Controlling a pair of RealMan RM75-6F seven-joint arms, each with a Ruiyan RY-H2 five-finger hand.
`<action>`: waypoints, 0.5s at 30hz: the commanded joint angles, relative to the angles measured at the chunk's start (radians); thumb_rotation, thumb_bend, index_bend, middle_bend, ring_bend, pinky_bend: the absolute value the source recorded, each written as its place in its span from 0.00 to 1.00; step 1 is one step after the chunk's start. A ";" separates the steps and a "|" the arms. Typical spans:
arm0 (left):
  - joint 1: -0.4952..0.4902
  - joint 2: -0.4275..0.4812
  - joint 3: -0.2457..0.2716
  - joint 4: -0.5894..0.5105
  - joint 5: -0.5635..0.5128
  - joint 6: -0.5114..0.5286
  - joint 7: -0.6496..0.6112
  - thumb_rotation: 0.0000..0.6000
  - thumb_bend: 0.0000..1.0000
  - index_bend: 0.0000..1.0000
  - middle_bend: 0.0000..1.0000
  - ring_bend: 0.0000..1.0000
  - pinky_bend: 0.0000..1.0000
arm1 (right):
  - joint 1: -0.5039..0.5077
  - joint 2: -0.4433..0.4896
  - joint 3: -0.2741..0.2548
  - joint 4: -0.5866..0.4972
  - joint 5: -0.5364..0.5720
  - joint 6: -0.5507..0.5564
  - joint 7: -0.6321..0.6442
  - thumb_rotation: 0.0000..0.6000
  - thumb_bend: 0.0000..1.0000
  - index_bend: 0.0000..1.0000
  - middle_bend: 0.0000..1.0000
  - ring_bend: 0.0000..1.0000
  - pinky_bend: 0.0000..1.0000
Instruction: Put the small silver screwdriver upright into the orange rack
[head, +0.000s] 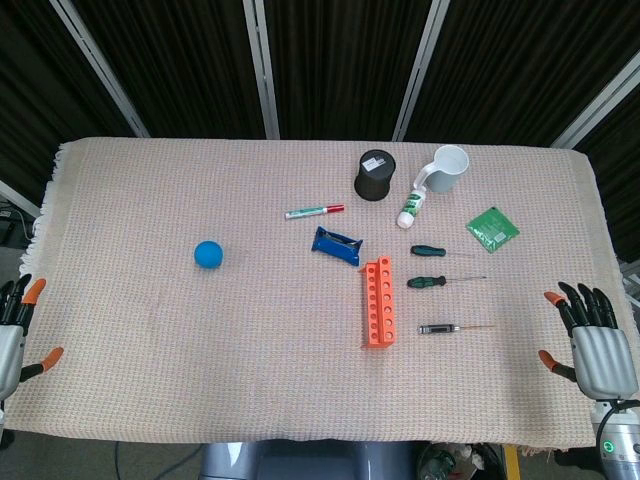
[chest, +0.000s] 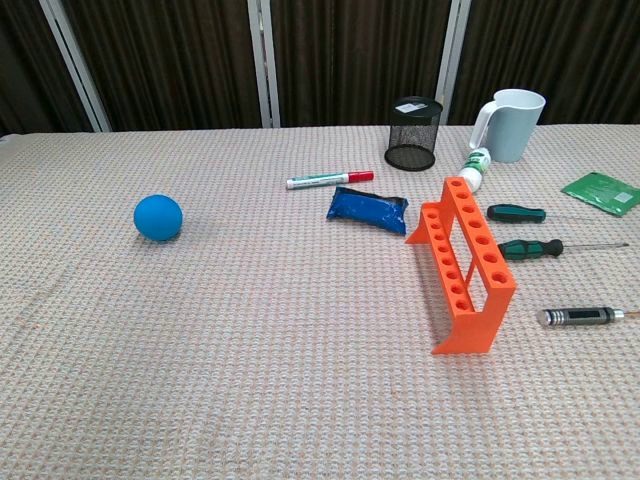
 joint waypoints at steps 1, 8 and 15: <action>-0.002 0.001 0.000 0.000 0.000 -0.004 0.002 1.00 0.15 0.07 0.00 0.00 0.00 | -0.001 0.000 -0.001 0.000 0.002 -0.002 0.000 1.00 0.10 0.18 0.08 0.00 0.00; -0.005 0.001 -0.002 0.001 0.002 -0.004 0.004 1.00 0.15 0.07 0.00 0.00 0.00 | -0.004 0.001 -0.003 0.000 0.004 -0.001 -0.004 1.00 0.10 0.18 0.08 0.00 0.00; -0.003 0.012 -0.002 -0.006 0.005 0.000 0.006 1.00 0.16 0.07 0.00 0.00 0.00 | -0.001 0.001 -0.002 0.000 0.001 -0.004 -0.003 1.00 0.10 0.18 0.10 0.00 0.00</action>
